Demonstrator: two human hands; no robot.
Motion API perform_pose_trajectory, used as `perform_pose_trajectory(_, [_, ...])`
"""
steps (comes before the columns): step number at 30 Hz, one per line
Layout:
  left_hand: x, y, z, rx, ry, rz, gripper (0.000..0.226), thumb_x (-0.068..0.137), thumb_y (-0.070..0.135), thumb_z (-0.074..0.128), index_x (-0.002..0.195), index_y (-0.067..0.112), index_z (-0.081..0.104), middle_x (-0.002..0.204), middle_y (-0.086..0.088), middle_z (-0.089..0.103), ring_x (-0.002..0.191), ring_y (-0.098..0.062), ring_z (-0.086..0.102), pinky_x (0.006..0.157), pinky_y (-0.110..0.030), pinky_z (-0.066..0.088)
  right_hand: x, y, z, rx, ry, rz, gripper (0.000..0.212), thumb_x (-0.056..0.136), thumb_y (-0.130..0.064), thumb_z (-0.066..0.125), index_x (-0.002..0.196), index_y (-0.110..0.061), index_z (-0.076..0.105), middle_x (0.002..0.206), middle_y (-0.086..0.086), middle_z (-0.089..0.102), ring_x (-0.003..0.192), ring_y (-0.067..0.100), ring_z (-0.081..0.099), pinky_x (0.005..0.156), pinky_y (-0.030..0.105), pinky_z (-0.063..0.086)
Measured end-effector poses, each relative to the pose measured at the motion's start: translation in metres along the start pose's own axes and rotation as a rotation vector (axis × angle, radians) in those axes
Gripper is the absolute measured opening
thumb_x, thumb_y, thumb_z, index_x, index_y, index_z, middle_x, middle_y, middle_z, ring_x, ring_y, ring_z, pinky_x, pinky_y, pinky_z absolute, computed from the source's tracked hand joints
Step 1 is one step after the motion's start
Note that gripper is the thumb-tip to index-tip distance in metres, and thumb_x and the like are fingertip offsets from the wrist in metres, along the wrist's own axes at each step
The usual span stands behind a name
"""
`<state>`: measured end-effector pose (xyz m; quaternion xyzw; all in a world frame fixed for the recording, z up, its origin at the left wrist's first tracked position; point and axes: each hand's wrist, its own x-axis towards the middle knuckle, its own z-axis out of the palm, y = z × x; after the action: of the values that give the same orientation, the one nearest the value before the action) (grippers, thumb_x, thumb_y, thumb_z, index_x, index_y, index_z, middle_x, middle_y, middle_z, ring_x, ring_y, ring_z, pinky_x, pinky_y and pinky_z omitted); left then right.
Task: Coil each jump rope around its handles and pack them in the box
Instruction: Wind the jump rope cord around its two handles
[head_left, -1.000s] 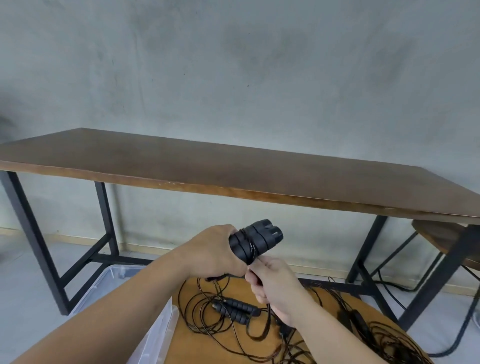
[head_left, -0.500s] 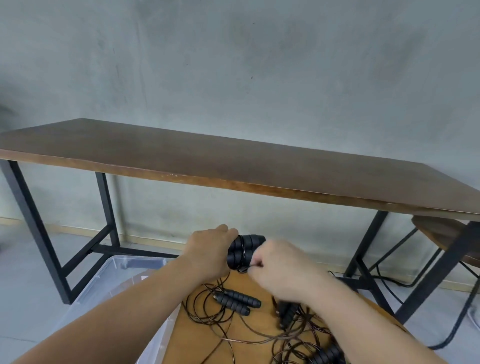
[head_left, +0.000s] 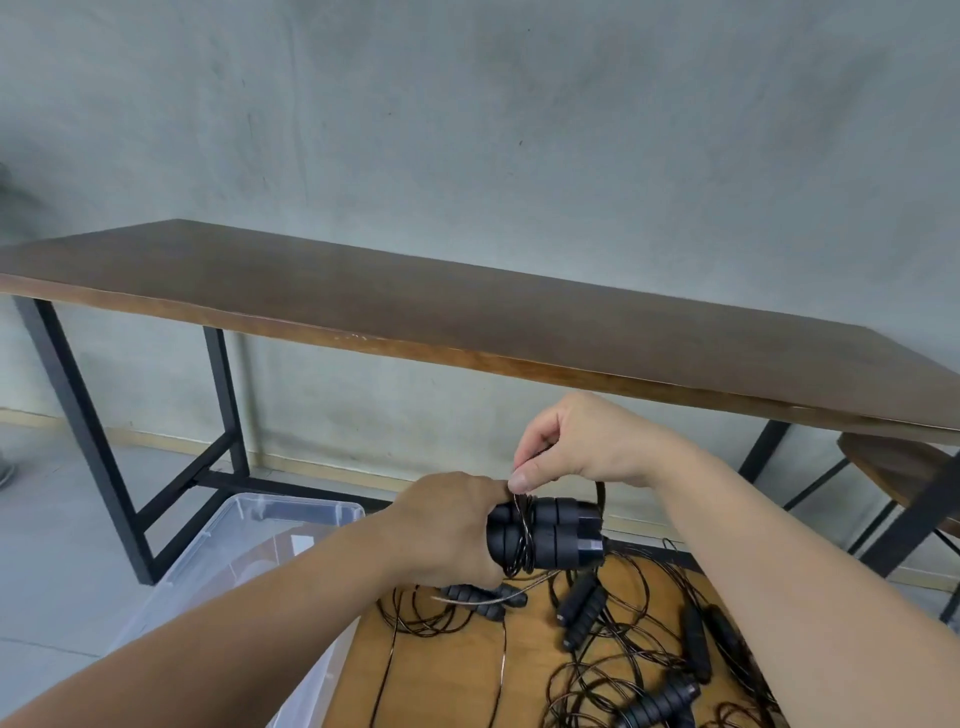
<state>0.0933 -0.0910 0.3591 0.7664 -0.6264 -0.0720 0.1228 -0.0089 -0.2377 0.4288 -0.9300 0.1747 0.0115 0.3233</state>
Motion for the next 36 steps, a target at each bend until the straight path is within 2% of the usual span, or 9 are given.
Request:
perform_pose_trajectory(8, [-0.006, -0.004, -0.014, -0.096, 0.016, 0.021, 0.035, 0.072, 0.03, 0.072, 0.092, 0.039, 0.045, 0.073, 0.013, 0.052, 0.064, -0.003, 0.049, 0.053, -0.015, 0.031, 0.006, 0.024, 0.018, 0.591, -0.094, 0.091, 0.004, 0.079, -0.013, 0.076, 0.08, -0.013, 0.071, 0.075, 0.002, 0.071, 0.068, 0.014, 0.069, 0.06, 0.026, 0.056])
perform_pose_trajectory(13, [-0.004, -0.004, -0.01, -0.236, 0.031, 0.013, 0.034, 0.071, 0.027, 0.075, 0.091, 0.038, 0.05, 0.076, 0.008, 0.061, 0.068, -0.007, 0.055, 0.059, -0.018, 0.042, 0.003, 0.036, 0.026, 0.828, -0.089, 0.148, 0.016, 0.076, -0.018, 0.072, 0.088, -0.009, 0.067, 0.076, 0.005, 0.071, 0.067, 0.017, 0.069, 0.059, 0.028, 0.057])
perform_pose_trajectory(17, [-0.006, -0.003, -0.002, -0.399, 0.046, 0.009, 0.036, 0.069, 0.024, 0.078, 0.083, 0.041, 0.049, 0.076, 0.011, 0.06, 0.067, -0.003, 0.054, 0.058, -0.014, 0.04, -0.002, 0.047, 0.038, 1.03, -0.082, 0.144, 0.013, 0.08, -0.015, 0.067, 0.088, -0.005, 0.068, 0.079, 0.009, 0.07, 0.07, 0.019, 0.069, 0.061, 0.03, 0.056])
perform_pose_trajectory(19, [-0.005, -0.001, -0.001, -0.532, 0.076, -0.006, 0.035, 0.068, 0.018, 0.078, 0.084, 0.037, 0.054, 0.072, 0.012, 0.059, 0.063, 0.0, 0.052, 0.057, -0.013, 0.04, -0.002, 0.052, 0.05, 1.204, -0.017, 0.151, 0.013, 0.078, -0.014, 0.064, 0.084, -0.006, 0.072, 0.078, 0.008, 0.066, 0.069, 0.017, 0.06, 0.064, 0.029, 0.049])
perform_pose_trajectory(21, [-0.004, 0.001, -0.004, -0.661, 0.13, -0.04, 0.033, 0.069, 0.014, 0.078, 0.088, 0.032, 0.058, 0.069, 0.012, 0.058, 0.061, -0.001, 0.051, 0.056, -0.014, 0.041, -0.004, 0.054, 0.064, 1.27, 0.006, 0.126, 0.011, 0.08, -0.017, 0.061, 0.085, -0.008, 0.065, 0.07, 0.002, 0.052, 0.058, 0.009, 0.041, 0.051, 0.021, 0.032])
perform_pose_trajectory(24, [0.002, -0.001, -0.01, -0.659, 0.197, -0.161, 0.05, 0.069, 0.018, 0.077, 0.11, 0.031, 0.051, 0.08, 0.009, 0.064, 0.066, -0.004, 0.056, 0.059, -0.014, 0.043, -0.008, 0.052, 0.086, 1.211, 0.085, 0.171, 0.013, 0.095, -0.019, 0.056, 0.087, -0.01, 0.059, 0.064, -0.001, 0.044, 0.052, 0.007, 0.026, 0.043, 0.019, 0.018])
perform_pose_trajectory(27, [0.009, -0.004, -0.007, -0.431, 0.248, -0.252, 0.065, 0.072, 0.028, 0.077, 0.124, 0.03, 0.038, 0.088, 0.01, 0.063, 0.076, -0.007, 0.06, 0.064, -0.02, 0.047, -0.014, 0.036, 0.097, 1.023, 0.144, 0.234, 0.024, 0.103, -0.022, 0.047, 0.086, -0.009, 0.058, 0.062, 0.001, 0.047, 0.048, 0.009, 0.024, 0.047, 0.024, 0.016])
perform_pose_trajectory(32, [0.024, -0.007, -0.005, -0.045, 0.356, -0.297, 0.064, 0.074, 0.031, 0.072, 0.129, 0.025, 0.039, 0.098, 0.009, 0.059, 0.079, -0.014, 0.054, 0.066, -0.025, 0.04, -0.017, 0.016, 0.102, 0.573, 0.162, 0.263, 0.04, 0.105, -0.033, 0.041, 0.102, 0.0, 0.063, 0.067, 0.003, 0.052, 0.041, 0.008, 0.032, 0.042, 0.023, 0.026])
perform_pose_trajectory(36, [0.034, -0.011, -0.005, 0.196, 0.418, -0.282, 0.048, 0.082, 0.026, 0.064, 0.124, 0.023, 0.041, 0.108, 0.004, 0.06, 0.086, -0.019, 0.056, 0.065, -0.028, 0.037, -0.027, 0.005, 0.092, 0.38, 0.115, 0.272, 0.04, 0.103, -0.032, 0.044, 0.084, -0.003, 0.064, 0.066, 0.002, 0.058, 0.043, 0.008, 0.04, 0.048, 0.025, 0.035])
